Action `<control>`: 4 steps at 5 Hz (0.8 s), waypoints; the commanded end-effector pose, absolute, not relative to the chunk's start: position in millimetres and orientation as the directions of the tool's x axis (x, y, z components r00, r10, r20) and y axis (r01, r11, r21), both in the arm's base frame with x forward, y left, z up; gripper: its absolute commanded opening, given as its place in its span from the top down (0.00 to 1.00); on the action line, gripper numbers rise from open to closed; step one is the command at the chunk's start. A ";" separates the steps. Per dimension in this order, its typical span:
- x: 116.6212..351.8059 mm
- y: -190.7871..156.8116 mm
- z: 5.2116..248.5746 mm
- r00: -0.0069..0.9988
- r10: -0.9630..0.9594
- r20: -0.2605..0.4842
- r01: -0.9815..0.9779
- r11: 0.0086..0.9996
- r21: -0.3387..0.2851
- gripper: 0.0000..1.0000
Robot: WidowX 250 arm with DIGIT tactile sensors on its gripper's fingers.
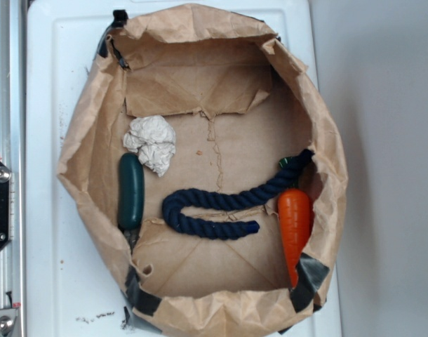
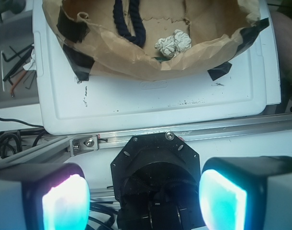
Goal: Grab the carrot.
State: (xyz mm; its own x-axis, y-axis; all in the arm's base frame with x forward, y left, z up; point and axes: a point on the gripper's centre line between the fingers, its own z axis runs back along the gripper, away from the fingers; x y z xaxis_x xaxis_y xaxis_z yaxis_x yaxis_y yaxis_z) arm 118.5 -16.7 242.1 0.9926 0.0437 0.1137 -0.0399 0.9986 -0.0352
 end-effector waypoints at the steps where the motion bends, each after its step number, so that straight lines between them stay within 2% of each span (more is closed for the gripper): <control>1: 118.5 -16.7 242.1 0.993 0.044 0.114 -0.040 0.999 -0.035 0.00; 2: 151.2 -17.8 227.6 0.975 0.156 0.160 -0.155 0.988 -0.019 0.00; 3: 176.9 -10.6 223.4 0.884 0.416 0.215 -0.371 0.902 -0.221 0.00; 4: 208.7 -9.4 213.2 0.817 0.539 0.202 -0.493 0.836 -0.240 0.00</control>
State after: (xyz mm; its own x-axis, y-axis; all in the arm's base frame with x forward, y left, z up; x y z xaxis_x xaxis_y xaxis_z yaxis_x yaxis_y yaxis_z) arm 202.1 -14.0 199.7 0.8315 0.5317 0.1610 -0.4942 0.8403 -0.2227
